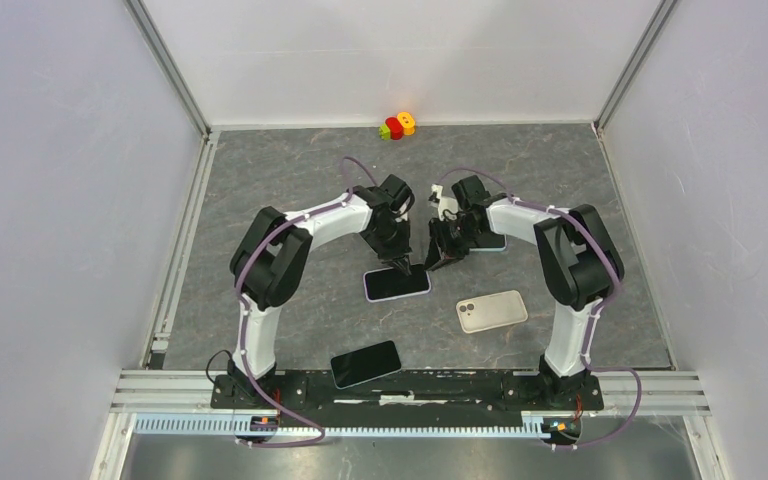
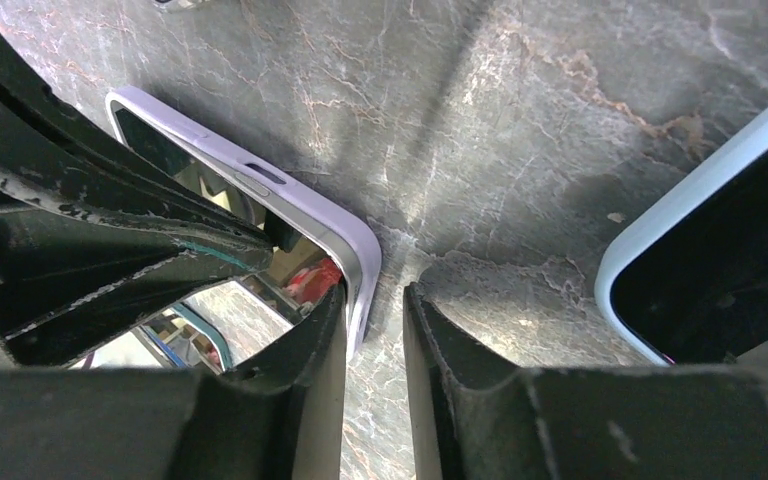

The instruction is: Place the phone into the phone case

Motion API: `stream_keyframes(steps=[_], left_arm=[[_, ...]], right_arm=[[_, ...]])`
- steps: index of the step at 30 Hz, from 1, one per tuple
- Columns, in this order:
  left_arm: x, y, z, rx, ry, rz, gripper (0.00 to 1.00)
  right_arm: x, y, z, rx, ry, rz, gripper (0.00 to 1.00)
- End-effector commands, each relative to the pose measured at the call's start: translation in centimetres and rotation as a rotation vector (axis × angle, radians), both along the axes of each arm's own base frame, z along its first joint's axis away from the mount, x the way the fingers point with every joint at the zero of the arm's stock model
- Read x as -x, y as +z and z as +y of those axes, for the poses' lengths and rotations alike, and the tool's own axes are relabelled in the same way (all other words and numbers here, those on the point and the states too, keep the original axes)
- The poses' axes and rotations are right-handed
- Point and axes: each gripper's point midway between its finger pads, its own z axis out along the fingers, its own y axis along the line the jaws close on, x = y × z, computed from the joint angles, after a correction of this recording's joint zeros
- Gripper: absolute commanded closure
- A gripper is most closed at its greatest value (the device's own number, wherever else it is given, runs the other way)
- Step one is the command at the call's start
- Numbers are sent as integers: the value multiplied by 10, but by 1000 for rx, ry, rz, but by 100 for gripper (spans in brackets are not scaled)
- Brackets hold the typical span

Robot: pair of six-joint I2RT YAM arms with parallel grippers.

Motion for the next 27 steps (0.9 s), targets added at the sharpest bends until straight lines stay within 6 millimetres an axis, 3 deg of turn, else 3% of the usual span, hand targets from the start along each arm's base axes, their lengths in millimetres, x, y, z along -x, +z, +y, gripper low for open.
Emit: stream_keyframes(steps=[1,13,15,18,20,23,27], left_arm=[[-1,-40,22,-148,-35,-8,98],[1,-57,22,-201,-37,36,98],[1,-56,21,-200,-33,34,98],[-1,-50,19,-190,-32,20,98],[-4,-43,17,-178,-30,2,96],[-11,-25,11,-135,-25,-47,89],[-20,8,3,-63,-11,-131,66]], right_arm=[[12,-49,-30,219,25,24,72],[31,-79,-61,535,147,-12,83],[34,-79,-66,572,158,-26,86],[34,-74,-65,579,174,-52,100],[33,-68,-59,557,183,-65,100],[26,-55,-47,500,180,-90,100],[9,-26,-24,407,168,-147,100]])
